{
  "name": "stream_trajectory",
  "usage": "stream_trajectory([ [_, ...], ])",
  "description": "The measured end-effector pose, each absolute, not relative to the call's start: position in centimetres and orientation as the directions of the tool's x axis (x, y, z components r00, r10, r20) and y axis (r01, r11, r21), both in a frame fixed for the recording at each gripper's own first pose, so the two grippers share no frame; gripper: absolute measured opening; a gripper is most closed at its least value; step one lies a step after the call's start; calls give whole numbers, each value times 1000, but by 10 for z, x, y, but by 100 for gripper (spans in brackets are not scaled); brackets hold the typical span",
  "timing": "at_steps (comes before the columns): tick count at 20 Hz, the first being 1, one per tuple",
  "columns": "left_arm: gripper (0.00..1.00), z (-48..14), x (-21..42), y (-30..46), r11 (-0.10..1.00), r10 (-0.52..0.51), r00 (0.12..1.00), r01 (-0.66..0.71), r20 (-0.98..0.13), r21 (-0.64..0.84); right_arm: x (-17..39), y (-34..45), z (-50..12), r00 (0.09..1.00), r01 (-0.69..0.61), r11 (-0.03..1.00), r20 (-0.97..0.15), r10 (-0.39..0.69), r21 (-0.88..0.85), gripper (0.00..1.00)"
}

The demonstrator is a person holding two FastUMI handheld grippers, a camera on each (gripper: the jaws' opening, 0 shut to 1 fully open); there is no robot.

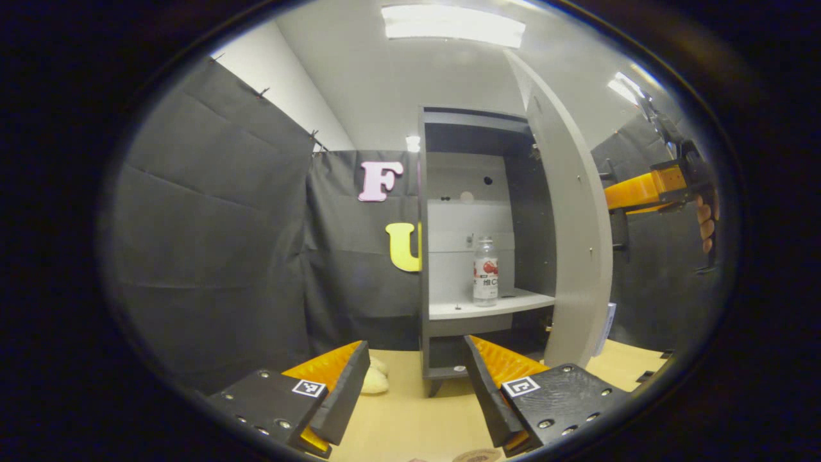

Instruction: Open the cabinet door with the right hand, grasp the bottle in the cabinet with the left hand and place it on the coaster, then close the cabinet door with the right hand.

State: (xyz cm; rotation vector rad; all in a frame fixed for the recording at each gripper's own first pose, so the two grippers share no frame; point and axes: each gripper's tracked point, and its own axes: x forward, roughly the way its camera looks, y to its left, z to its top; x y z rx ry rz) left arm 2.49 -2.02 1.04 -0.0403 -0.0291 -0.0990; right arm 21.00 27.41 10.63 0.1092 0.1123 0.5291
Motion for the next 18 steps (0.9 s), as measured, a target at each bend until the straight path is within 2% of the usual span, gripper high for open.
stream_trajectory([
  [4, 80, 9, 27, -48, 989, -143, 989, 144, 21, -38, 209, 265, 107, 874, -469, 872, -67, 481, 138, 19],
  [8, 88, 9, 29, -60, 985, -168, 986, 169, 19, -35, 214, 252, 107, 898, -424, 896, -68, 435, 129, 18],
  [12, 88, 10, 38, -74, 981, -185, 983, 186, 20, -48, 216, 237, 107, 921, -375, 921, -68, 383, 110, 18],
  [14, 80, 13, 39, -77, 980, -192, 981, 193, 24, -49, 217, 228, 106, 935, -341, 935, -70, 348, 101, 18],
  [18, 88, 20, 43, -87, 977, -208, 977, 210, 41, -32, 212, 213, 98, 950, -283, 955, -113, 292, 91, 17],
])
